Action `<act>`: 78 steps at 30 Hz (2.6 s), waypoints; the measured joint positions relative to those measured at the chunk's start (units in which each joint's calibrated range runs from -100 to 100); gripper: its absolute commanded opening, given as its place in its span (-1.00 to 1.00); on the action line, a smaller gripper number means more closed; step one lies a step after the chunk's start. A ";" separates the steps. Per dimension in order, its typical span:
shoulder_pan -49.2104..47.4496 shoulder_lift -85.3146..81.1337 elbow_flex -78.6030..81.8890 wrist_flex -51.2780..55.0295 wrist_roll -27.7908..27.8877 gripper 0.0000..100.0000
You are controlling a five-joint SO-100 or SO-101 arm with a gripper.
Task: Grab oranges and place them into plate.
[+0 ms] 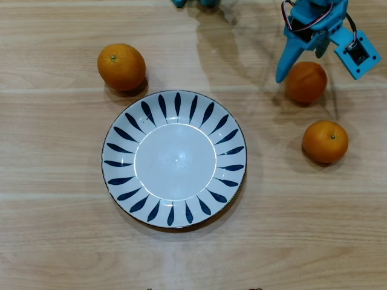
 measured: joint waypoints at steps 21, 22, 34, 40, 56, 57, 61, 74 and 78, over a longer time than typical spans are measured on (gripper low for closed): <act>-6.33 7.53 7.53 -21.62 -3.03 -0.08; -5.99 7.70 7.53 -21.62 -2.82 -0.08; -1.60 8.46 8.23 -21.62 -0.52 -0.09; -1.27 11.60 8.23 -21.96 -0.52 -0.09; -1.01 12.44 8.23 -21.96 -0.52 -0.36; -1.01 12.44 8.23 -21.96 -0.52 -0.36; -1.01 12.44 8.23 -21.96 -0.52 -0.36; 1.52 2.54 8.76 -21.88 4.28 -0.35; 5.66 -5.84 12.57 -20.41 7.56 -0.36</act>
